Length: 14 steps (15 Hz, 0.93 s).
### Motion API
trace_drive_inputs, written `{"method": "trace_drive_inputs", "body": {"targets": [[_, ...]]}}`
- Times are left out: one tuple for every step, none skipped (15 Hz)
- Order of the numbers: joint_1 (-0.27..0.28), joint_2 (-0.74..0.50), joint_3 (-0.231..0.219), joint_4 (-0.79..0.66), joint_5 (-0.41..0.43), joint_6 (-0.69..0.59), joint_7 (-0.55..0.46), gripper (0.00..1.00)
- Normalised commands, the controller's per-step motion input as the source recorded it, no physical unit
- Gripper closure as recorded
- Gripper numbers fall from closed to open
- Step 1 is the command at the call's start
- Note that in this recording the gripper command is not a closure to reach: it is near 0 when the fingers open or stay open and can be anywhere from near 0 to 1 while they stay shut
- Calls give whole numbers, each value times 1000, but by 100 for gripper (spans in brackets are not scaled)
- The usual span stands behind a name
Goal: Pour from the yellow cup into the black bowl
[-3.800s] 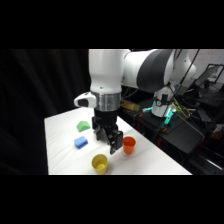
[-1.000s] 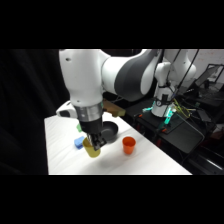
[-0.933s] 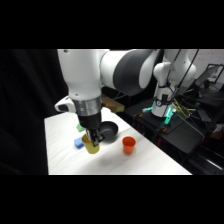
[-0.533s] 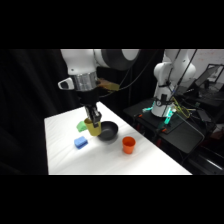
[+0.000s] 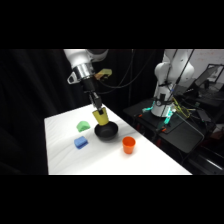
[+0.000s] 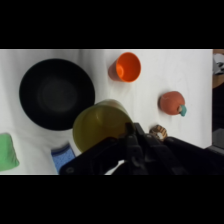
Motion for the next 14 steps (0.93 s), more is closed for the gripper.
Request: {"method": "trace_drive_inputs", "body": {"targets": [[-140,-126,-56,-239,513,-283,-383,20],[-118,-111,-50,-249,486,-219,-388,20],[-96,-79,-49,-228,434,-164,-377,20],[-85,-34,-48,-183,399,-159,-377,20],[-82,20,-49,-127,372,-158,-374,20],[-86,107,-58,-40,354,-154,-345,20],[-101,190,-58,59,350,-216,-356,20],[-115,265,-58,150,337,-264,-330,20],[-145,365,-48,261,353,-325,-388,20],[-139,393,-36,319,283,-321,-397,20],[-134,404,-26,356,242,-283,-396,20],[-141,390,-12,377,241,-298,-370,20],[-174,388,14,420,254,-398,-445,20],[-179,386,27,445,227,-408,-438,20]]}}
